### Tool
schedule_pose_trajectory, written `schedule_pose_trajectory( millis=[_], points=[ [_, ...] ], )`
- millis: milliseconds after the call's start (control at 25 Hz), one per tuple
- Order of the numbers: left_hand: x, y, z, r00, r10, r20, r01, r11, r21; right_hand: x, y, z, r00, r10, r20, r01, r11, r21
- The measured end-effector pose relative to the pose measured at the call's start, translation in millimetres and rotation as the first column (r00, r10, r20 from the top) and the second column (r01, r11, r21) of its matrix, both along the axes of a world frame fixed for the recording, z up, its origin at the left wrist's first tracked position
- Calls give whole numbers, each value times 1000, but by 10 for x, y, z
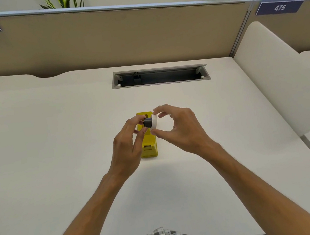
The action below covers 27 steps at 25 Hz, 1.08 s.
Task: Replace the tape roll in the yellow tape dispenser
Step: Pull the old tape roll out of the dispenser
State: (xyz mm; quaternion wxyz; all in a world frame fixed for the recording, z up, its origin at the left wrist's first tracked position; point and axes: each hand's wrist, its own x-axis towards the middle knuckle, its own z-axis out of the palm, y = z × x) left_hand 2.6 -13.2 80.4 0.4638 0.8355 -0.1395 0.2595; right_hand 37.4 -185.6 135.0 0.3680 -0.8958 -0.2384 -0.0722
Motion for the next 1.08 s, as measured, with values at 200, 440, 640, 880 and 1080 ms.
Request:
schedule_pose_trajectory(
  millis=[200,440,640,880,1080],
  points=[
    [-12,1,-52,999,17,-40,-19,999,-36,61,-137,-212,997,-4,-76,9,997,76],
    [14,-2,-31,998,50,-27,-51,998,-39,242,-266,-721,986,-112,-121,101,990,-95],
    [-4,-18,-34,999,36,-29,-37,998,-48,385,-295,-1051,966,-188,-175,141,958,-251],
    [-20,-31,-69,999,0,-51,-4,997,-82,487,-334,-1253,960,-212,-184,148,939,-309],
    [-20,-22,-88,996,-21,-84,13,996,-91,493,-375,-1250,960,-203,-192,140,944,-297]
  ],
)
